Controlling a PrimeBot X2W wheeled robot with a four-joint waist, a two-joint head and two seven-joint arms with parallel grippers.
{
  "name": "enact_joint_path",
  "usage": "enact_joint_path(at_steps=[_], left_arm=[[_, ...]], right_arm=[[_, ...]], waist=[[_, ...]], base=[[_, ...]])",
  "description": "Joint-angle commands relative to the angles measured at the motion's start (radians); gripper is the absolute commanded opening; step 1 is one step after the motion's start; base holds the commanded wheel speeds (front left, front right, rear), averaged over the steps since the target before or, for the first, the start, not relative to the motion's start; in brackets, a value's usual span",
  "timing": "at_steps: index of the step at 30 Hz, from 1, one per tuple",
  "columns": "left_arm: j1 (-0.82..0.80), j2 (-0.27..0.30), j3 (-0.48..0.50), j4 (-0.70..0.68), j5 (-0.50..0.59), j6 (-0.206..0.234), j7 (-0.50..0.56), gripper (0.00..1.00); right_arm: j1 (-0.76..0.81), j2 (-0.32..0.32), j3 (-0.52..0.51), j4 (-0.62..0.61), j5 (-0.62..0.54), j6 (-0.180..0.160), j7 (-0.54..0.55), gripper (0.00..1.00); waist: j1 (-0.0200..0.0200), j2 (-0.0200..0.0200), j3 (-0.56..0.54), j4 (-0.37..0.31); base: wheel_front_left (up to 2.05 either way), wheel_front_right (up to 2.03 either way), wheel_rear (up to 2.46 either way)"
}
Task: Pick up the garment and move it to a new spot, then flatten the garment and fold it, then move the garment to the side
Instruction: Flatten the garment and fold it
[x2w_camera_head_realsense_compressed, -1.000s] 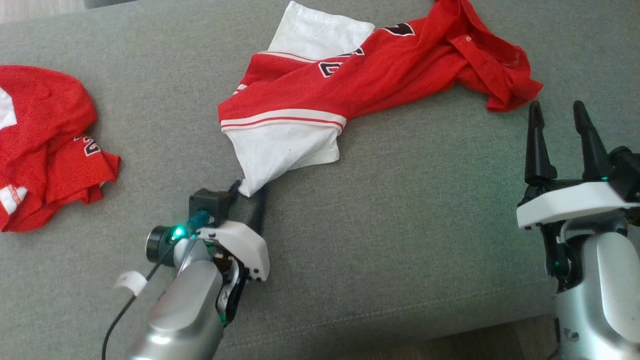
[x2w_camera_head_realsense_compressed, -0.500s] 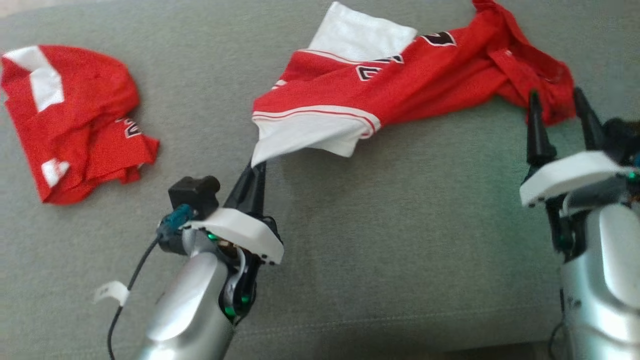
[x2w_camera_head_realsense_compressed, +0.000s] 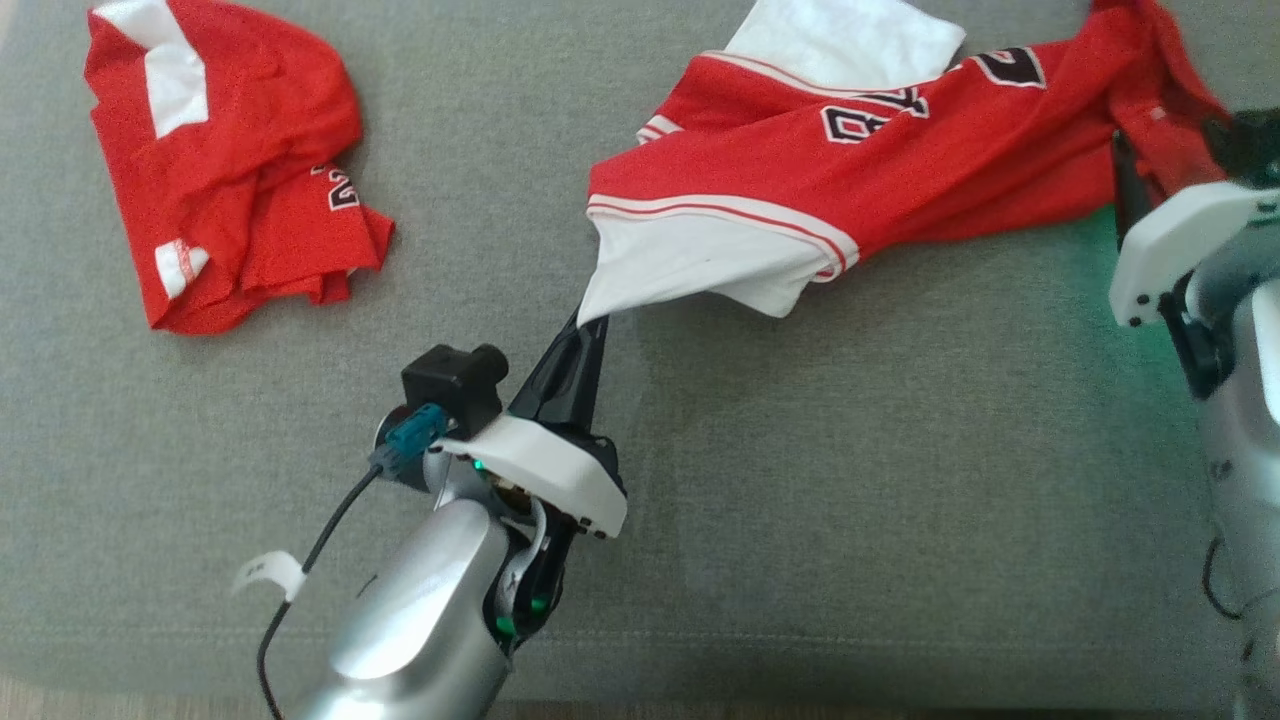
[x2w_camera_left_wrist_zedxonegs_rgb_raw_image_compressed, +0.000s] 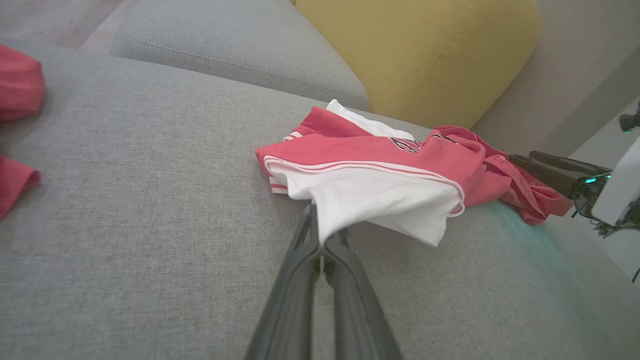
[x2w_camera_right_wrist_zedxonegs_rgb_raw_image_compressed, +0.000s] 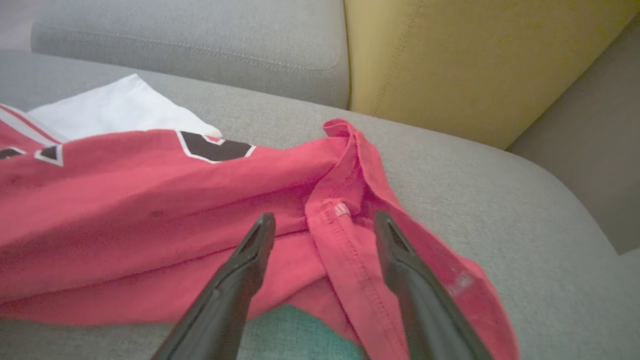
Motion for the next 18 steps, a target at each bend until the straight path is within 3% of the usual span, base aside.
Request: enact_joint_path(at_steps=[1, 9, 18], left_arm=[[-0.04, 0.008, 0.022, -0.036, -0.003, 0.006, -0.006, 0.0], [-0.06, 0.008, 0.01, -0.046, -0.01, 0.017, -0.006, 0.0], [-0.064, 0.008, 0.019, -0.045, -0.003, 0.018, -0.006, 0.0]], right_arm=[[-0.041, -0.013, 0.026, -0.013, -0.009, 0.008, -0.006, 1.0], [-0.159, -0.065, 0.09, 0.169, -0.044, 0.008, -0.033, 1.0], [-0.231, -0.08, 0.1, 0.298, -0.069, 0.008, -0.067, 1.0]], waist=[[0.0, 0.0, 0.014, 0.011], [0.0, 0.0, 0.052, 0.028], [0.0, 0.0, 0.064, 0.03]], base=[[0.0, 0.0, 0.0], [0.0, 0.0, 0.0], [0.0, 0.0, 0.0]])
